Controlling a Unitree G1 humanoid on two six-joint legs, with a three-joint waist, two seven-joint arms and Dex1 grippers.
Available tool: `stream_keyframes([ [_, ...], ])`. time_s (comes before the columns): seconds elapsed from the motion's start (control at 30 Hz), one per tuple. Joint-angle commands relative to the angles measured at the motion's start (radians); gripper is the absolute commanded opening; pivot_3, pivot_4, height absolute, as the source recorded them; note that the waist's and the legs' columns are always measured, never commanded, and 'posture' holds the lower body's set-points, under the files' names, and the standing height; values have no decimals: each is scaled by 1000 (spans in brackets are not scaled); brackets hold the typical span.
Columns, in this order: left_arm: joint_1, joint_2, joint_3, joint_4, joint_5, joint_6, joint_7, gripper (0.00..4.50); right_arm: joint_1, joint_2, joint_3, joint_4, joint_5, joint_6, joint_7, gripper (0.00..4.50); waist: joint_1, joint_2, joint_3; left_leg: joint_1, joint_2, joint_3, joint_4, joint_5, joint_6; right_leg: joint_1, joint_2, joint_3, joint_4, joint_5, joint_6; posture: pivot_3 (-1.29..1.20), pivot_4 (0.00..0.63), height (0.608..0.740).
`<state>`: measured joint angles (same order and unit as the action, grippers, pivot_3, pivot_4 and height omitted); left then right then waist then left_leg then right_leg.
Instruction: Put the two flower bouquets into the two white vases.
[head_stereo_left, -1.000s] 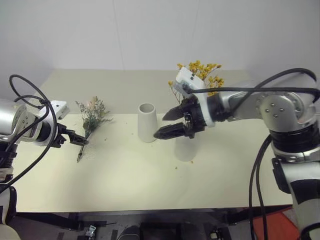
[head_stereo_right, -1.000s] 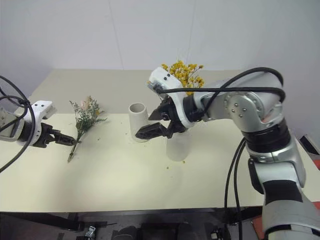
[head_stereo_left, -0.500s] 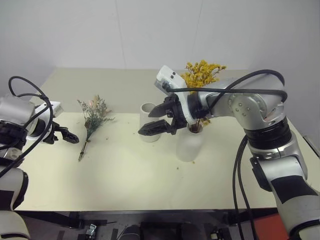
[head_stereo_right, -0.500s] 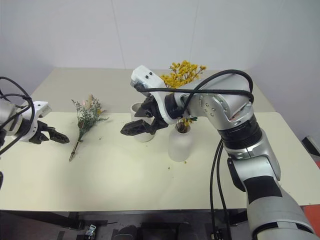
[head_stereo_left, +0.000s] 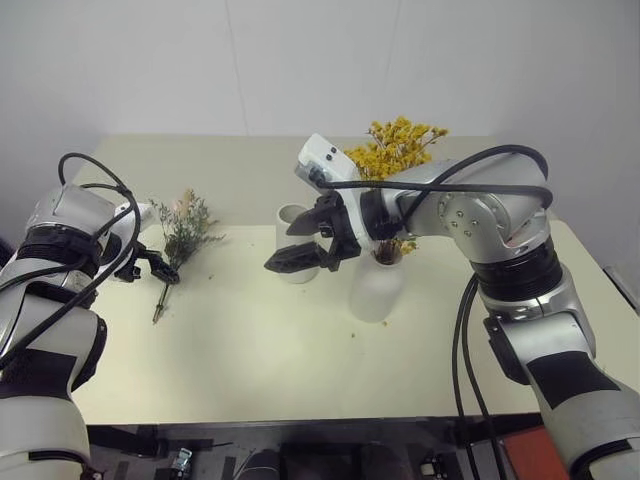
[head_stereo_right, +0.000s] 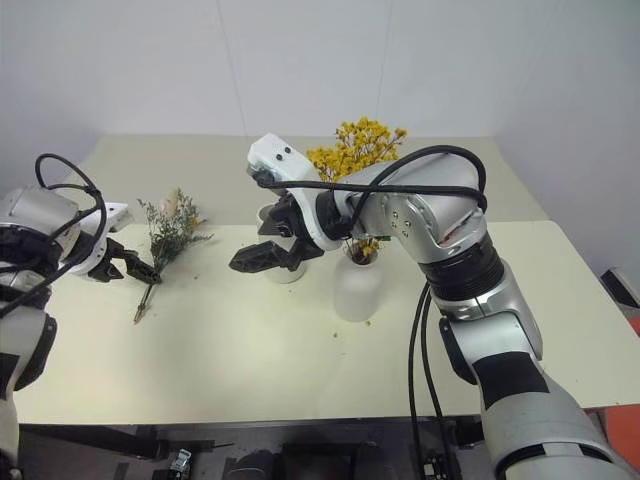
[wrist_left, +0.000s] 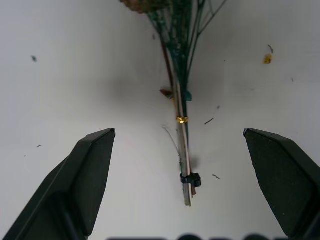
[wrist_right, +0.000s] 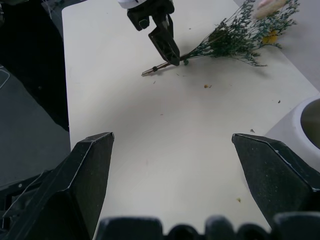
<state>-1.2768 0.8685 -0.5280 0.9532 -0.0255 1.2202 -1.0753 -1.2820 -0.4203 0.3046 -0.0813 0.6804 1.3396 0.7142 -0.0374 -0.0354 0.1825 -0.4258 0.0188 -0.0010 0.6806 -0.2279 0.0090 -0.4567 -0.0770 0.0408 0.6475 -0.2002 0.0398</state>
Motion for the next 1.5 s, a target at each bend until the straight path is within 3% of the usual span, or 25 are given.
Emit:
stream_keyframes([
  [0.03,-37,-17,-12,38,48,15,-24,4500,-8,5,-39,-30,-8,-4,-8,4444,-4,0,0,0,0,0,0,0,0,0,0,0,0,0,0,0,150,740],
  [0.9,-71,-81,-57,214,259,-77,-155,4500,24,38,-88,-38,-10,11,-48,4444,-8,0,0,0,0,-1,0,0,0,0,0,0,0,0,0,0,150,740],
  [1.0,-74,-92,-49,223,270,-78,-145,3923,28,38,-89,-41,-11,15,-52,4500,-8,0,0,0,0,-1,0,0,0,0,0,0,0,0,0,0,150,740],
  [1.13,-80,-99,-49,226,286,-85,-164,2693,31,38,-91,-46,-10,19,-55,4500,-8,0,0,0,0,-1,0,0,0,0,0,0,0,0,0,0,150,740],
  [1.33,-83,-100,-38,232,298,-81,-158,2693,32,40,-94,-48,-10,18,-57,4500,-8,0,0,0,0,-1,0,0,0,0,0,0,1,0,0,0,150,740],
  [1.5,-86,-95,-22,230,300,-83,-158,1531,32,42,-94,-47,-10,16,-55,4500,-8,0,0,0,0,-1,0,0,0,0,0,0,1,0,0,0,150,740],
])
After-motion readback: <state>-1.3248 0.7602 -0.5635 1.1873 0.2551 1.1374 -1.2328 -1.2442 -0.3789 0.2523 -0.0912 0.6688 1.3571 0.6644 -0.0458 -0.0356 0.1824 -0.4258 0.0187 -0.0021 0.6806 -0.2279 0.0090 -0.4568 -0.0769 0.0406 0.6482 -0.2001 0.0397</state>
